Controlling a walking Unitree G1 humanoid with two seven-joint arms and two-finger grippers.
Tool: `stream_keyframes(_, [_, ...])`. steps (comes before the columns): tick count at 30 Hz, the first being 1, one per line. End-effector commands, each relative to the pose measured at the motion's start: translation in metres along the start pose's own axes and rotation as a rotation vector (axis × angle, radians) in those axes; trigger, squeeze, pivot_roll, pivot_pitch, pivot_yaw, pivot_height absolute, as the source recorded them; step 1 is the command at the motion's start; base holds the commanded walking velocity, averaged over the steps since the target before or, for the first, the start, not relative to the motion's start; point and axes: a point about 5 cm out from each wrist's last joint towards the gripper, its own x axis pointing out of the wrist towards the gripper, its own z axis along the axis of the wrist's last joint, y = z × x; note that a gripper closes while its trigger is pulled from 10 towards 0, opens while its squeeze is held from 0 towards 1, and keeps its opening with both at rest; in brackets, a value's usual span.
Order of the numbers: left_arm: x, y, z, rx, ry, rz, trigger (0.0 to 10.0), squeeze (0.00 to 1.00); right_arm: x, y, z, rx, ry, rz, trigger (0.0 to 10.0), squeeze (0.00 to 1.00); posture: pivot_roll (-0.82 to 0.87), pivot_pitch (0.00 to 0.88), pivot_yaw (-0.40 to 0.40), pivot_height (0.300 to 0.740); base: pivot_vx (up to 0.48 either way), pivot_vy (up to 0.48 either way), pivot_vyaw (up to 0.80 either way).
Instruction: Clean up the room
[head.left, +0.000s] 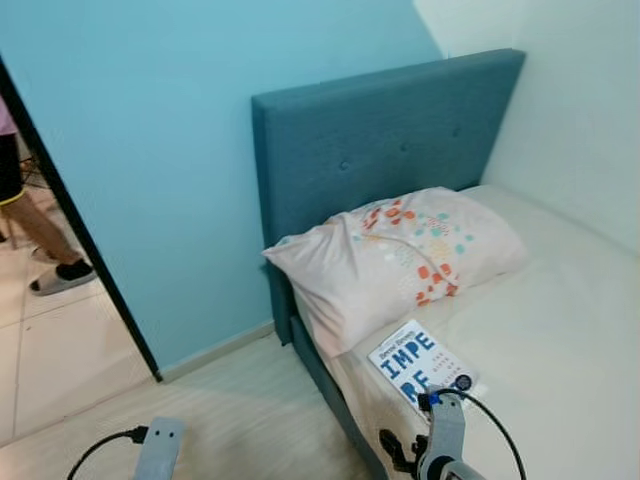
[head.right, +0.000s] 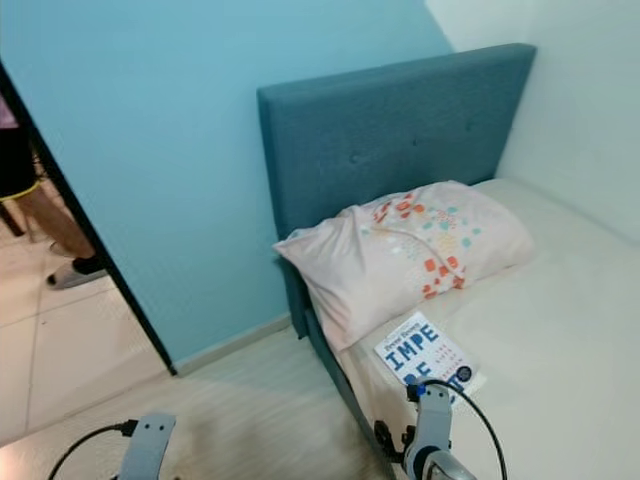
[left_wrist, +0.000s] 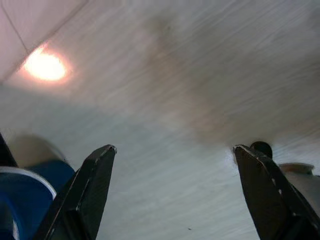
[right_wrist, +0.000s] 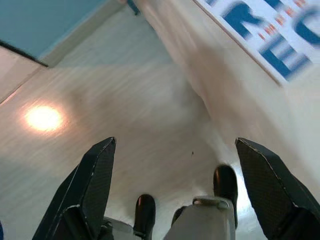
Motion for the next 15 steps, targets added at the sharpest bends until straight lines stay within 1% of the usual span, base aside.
stream_keyframes(1, [-0.001,-0.004,-0.006,0.023,0.022,-0.015,10.0,0.00,-0.004,-0.004,-0.017,0.042,0.055,-0.033,10.0,0.00,-0.01,0.000,-0.022,0.740,0.000,0.000,0.00])
stream_keyframes(6, [-0.001,-0.007,-0.007,0.044,0.029,-0.029,10.0,0.00,-0.012,-0.011,-0.042,0.040,0.131,-0.064,10.0,0.00,-0.01,0.000,-0.029,0.740,0.000,0.000,0.00])
stream_keyframes(8, [-0.002,-0.008,-0.008,0.048,0.032,-0.031,10.0,0.00,-0.013,-0.012,-0.045,0.041,0.138,-0.070,10.0,0.00,-0.01,0.000,-0.029,0.740,0.000,0.000,0.00])
stream_keyframes(11, [-0.003,-0.008,-0.017,0.051,0.057,-0.036,10.0,0.00,-0.020,-0.021,-0.060,0.011,0.204,-0.163,10.0,0.00,-0.02,0.000,-0.025,0.740,0.000,0.000,0.00])
stream_keyframes(13, [-0.004,-0.008,-0.022,0.060,0.077,-0.038,10.0,0.00,-0.024,-0.025,-0.066,-0.004,0.235,-0.189,10.0,0.00,-0.02,0.000,-0.028,0.740,0.000,0.000,0.00])
stream_keyframes(15, [-0.004,-0.008,-0.024,0.067,0.086,-0.038,10.0,0.00,-0.025,-0.026,-0.068,-0.011,0.244,-0.192,10.0,0.00,-0.03,0.000,-0.028,0.740,0.000,0.000,0.00])
